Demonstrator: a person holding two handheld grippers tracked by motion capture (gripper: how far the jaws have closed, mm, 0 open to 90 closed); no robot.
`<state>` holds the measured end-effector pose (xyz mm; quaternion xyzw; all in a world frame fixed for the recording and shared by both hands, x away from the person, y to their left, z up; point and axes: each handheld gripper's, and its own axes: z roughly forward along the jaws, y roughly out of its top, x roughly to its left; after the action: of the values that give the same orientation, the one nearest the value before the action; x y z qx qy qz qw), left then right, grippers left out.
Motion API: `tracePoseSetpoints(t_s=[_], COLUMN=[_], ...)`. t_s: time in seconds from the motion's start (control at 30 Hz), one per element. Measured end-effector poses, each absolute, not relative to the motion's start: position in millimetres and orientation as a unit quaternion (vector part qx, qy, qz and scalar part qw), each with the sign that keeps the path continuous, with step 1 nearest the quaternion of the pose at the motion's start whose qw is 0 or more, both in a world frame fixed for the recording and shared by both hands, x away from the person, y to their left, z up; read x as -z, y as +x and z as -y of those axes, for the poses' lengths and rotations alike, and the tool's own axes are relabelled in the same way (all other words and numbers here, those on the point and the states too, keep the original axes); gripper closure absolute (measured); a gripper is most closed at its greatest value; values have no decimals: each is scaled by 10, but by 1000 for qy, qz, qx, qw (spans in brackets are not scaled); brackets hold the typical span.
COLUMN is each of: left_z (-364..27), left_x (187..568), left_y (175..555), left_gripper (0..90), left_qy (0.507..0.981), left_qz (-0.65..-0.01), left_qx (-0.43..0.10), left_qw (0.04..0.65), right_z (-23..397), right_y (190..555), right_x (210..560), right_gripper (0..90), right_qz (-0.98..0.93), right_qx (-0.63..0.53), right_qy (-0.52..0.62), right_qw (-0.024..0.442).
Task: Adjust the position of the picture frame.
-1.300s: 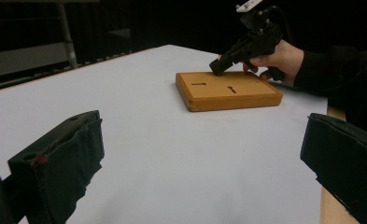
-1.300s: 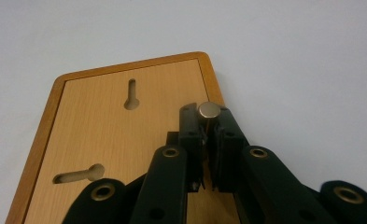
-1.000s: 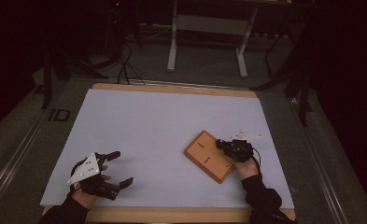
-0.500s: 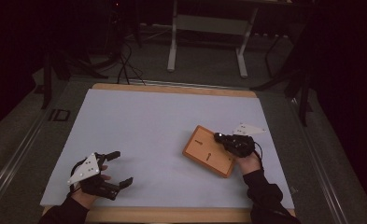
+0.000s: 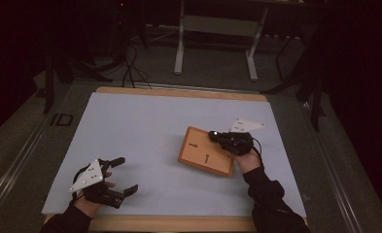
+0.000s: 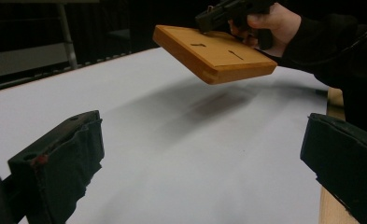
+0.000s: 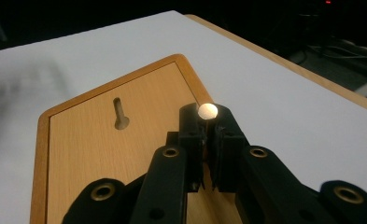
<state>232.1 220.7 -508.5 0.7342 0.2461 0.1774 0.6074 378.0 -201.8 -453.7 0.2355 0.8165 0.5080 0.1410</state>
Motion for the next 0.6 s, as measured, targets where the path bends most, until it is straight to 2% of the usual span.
tracePoseSetpoints(t_s=[0.6], left_z=[-2219], left_x=[5084], left_y=[2316], left_gripper=[0], left_qy=[735], left_qz=[-246], left_qx=[-178], left_qw=[607], right_z=[1624], right_y=[3835], right_x=[4623], right_gripper=[849], right_qz=[-832], right_qx=[-513], right_qy=[191], right_qw=[91])
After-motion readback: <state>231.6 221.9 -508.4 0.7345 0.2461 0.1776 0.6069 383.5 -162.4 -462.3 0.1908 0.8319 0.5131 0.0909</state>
